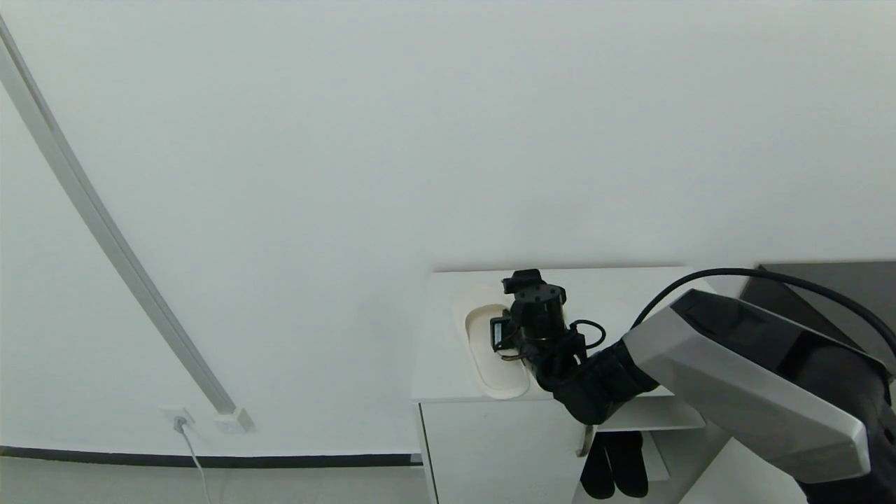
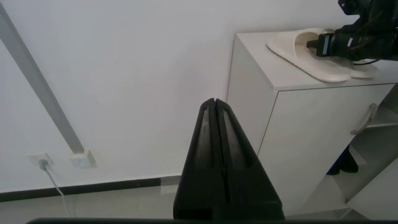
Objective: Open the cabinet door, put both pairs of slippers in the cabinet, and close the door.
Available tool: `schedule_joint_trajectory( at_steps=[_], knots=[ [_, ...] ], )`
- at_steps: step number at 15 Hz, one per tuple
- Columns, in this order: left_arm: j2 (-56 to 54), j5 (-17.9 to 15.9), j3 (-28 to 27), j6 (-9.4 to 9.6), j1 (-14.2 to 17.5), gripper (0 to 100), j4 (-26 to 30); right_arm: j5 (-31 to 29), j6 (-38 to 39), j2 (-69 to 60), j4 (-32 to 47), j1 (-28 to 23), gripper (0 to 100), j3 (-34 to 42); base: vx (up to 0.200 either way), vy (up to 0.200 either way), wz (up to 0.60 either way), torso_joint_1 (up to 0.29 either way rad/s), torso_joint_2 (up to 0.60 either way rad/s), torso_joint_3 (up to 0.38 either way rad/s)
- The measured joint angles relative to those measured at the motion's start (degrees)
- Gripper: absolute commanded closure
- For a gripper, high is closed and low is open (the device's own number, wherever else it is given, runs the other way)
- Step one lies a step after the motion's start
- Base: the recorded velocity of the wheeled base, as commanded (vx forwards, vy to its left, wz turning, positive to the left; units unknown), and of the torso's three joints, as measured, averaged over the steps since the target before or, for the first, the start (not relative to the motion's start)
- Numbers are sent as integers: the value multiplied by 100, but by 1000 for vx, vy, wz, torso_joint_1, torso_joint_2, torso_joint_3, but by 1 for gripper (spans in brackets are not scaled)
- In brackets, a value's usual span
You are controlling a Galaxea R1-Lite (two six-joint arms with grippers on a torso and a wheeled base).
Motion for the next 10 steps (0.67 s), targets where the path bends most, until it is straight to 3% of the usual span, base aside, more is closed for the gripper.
schedule_joint_trajectory(
  at_steps=[6, 10],
  knots=[
    [0, 2, 0, 0, 0, 100, 0, 6, 6, -343, -22, 2, 100, 269, 0, 0, 0, 0, 0, 0],
    [0, 2, 0, 7, -2, 100, 0, 140, 6, -1313, -239, 90, 100, 1565, 0, 0, 0, 0, 0, 0]
  ],
)
